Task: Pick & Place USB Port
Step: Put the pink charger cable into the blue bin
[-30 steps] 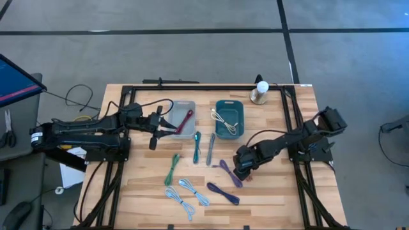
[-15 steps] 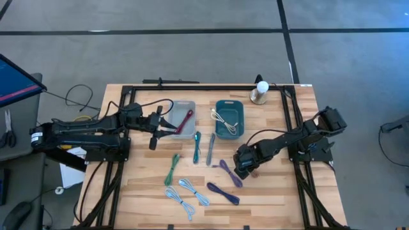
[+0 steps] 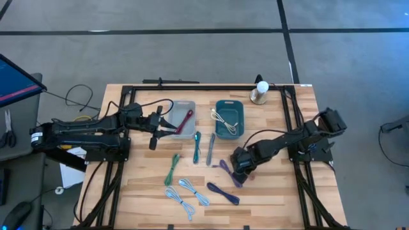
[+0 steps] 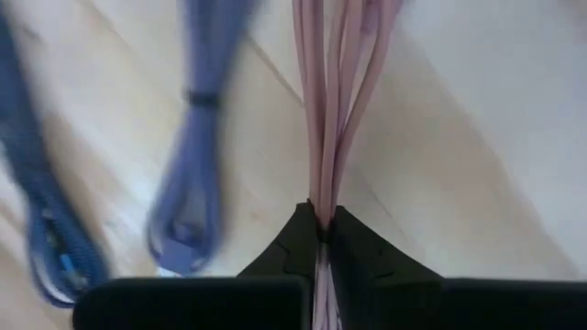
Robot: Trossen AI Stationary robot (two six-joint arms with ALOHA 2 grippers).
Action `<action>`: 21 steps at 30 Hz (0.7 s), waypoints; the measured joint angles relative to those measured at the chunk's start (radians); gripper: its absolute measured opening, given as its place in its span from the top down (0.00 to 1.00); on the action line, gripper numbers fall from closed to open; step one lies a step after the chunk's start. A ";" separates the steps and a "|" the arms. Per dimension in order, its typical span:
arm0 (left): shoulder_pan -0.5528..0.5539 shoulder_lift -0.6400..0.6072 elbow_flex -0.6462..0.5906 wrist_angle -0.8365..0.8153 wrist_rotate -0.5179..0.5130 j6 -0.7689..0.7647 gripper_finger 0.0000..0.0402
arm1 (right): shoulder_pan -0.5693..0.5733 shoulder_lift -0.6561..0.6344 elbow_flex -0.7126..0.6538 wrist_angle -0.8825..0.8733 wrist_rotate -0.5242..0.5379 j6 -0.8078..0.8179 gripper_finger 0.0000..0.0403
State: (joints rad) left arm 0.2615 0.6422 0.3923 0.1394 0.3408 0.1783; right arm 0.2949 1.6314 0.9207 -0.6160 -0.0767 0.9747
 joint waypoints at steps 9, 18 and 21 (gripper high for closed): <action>0.000 0.000 0.000 0.000 0.000 0.000 0.76 | -0.068 0.000 0.212 -0.188 0.158 -0.199 0.99; 0.000 0.000 0.000 -0.001 0.000 -0.001 0.76 | -0.180 -0.002 0.384 -0.315 0.408 -0.399 1.00; 0.000 0.000 0.000 -0.001 0.000 -0.004 0.76 | -0.217 -0.002 0.398 -0.316 0.464 -0.464 1.00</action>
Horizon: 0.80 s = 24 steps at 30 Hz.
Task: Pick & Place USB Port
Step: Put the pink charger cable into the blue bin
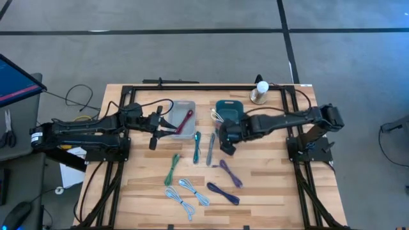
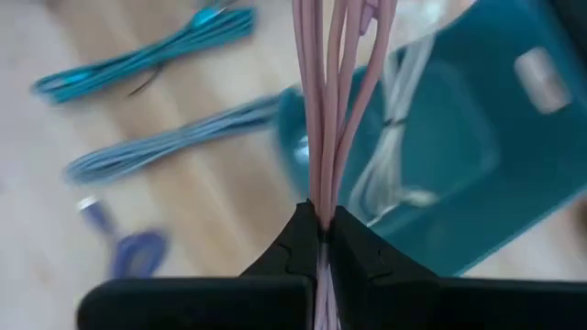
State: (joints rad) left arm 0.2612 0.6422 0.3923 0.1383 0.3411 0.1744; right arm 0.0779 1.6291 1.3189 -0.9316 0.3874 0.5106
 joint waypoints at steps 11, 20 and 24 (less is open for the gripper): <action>0.000 0.000 0.000 -0.003 0.000 0.000 0.76 | -0.141 -0.069 -0.040 0.016 0.062 -0.128 1.00; 0.000 0.000 0.000 -0.004 0.000 0.000 0.76 | -0.260 -0.197 -0.217 0.347 -0.091 -0.223 1.00; 0.000 0.000 0.000 -0.003 0.000 0.000 0.76 | -0.315 -0.217 -0.329 0.499 -0.179 -0.224 1.00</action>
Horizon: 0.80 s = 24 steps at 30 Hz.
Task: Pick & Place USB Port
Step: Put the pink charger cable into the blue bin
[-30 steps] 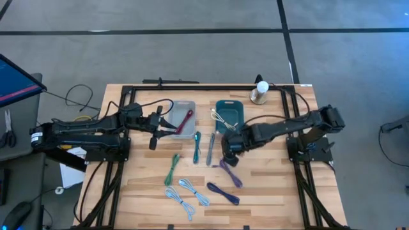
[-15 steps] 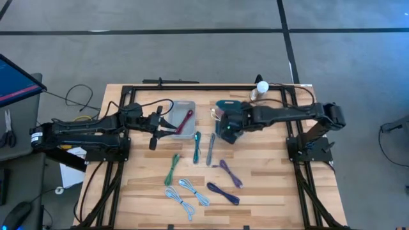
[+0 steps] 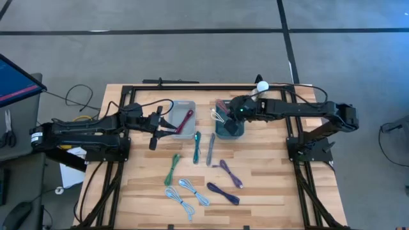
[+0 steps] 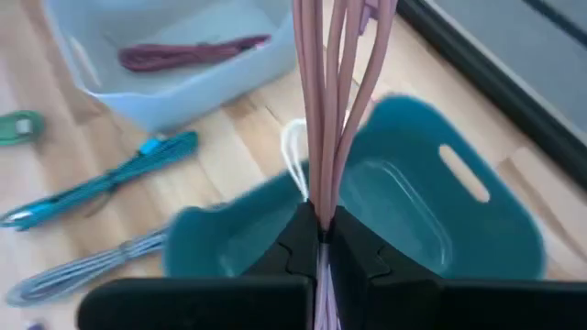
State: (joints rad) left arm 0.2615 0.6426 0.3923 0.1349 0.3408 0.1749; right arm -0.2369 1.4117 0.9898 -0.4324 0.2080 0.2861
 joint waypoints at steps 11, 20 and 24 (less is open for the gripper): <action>0.000 0.000 0.000 0.000 0.000 0.000 0.76 | -0.081 0.002 -0.177 0.187 -0.134 0.096 1.00; 0.000 0.000 0.000 0.000 0.000 0.000 0.76 | -0.098 0.041 -0.194 0.174 -0.191 0.122 1.00; 0.000 0.000 0.000 0.000 0.000 0.000 0.76 | -0.101 0.072 -0.193 0.183 -0.212 0.123 0.99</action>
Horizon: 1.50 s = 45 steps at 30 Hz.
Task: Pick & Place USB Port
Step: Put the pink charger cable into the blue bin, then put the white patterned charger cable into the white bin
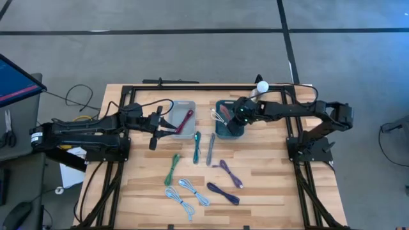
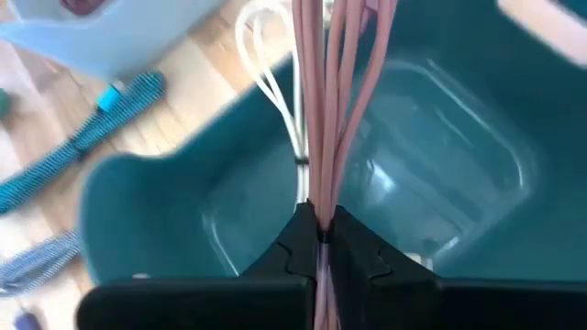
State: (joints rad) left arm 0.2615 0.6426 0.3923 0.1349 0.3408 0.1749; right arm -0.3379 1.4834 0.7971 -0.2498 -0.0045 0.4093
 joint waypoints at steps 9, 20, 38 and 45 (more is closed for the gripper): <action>0.000 0.000 0.000 0.000 0.000 0.000 0.76 | 0.000 0.000 0.000 0.046 0.000 0.000 0.82; 0.000 0.000 0.000 0.000 0.000 0.000 0.76 | 0.004 0.000 0.163 -0.115 -0.090 -0.054 0.79; 0.000 0.000 0.000 0.000 0.000 0.000 0.76 | 0.195 0.001 0.288 -0.200 -0.283 -0.404 0.78; 0.000 0.000 0.000 0.000 0.000 0.000 0.76 | 0.215 0.001 0.288 -0.176 -0.283 -0.401 0.78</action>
State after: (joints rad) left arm 0.2615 0.6426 0.3923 0.1349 0.3408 0.1753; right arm -0.1231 1.4849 1.0847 -0.4254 -0.2878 0.0082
